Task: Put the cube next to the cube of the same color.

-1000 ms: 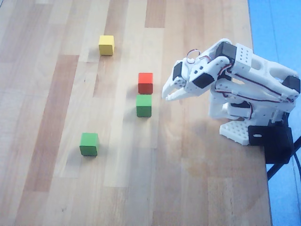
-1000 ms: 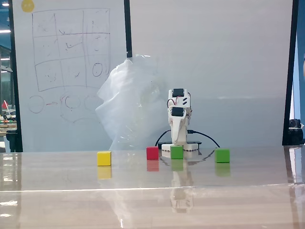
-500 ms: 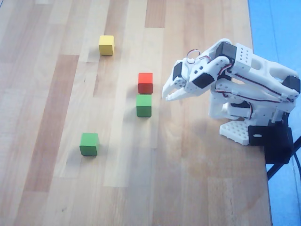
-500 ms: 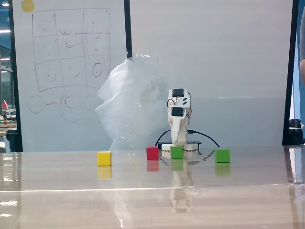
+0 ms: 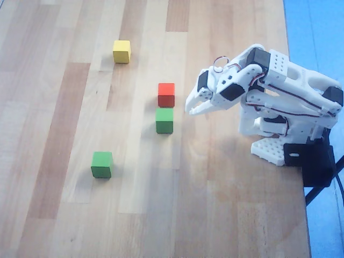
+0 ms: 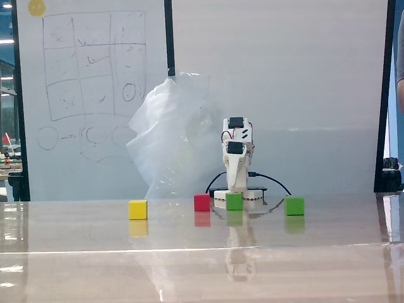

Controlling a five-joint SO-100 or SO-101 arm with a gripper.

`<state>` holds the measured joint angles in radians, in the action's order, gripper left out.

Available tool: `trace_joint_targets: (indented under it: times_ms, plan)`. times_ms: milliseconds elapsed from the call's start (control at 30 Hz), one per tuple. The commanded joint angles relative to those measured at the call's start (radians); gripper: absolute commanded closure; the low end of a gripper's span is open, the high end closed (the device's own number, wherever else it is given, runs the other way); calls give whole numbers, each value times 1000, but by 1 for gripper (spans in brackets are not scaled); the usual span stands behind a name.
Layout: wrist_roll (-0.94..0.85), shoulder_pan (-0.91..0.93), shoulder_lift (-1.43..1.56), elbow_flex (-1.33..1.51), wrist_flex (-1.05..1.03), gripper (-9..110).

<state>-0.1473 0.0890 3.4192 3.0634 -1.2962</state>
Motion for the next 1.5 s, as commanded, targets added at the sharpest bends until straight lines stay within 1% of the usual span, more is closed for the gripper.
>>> trace_joint_targets:
  times_ms: [0, 733, 800, 900, 967, 1067, 1200, 1367, 1467]
  plan:
    - [3, 9, 29, -20, -8, 101]
    - [-5, 12, 20, -26, -5, 101]
    - [-8, 14, 18, -67, 3, 101]
    - [-9, 12, -12, -204, 11, 101]
    - [-9, 12, -117, -298, 9, 101]
    - [-9, 12, -360, -446, 9, 101]
    - [-9, 11, -696, -724, -18, 100]
    - [5, 11, -1017, -1083, -149, 100]
    - [2, 9, -1140, -1210, -230, 100]
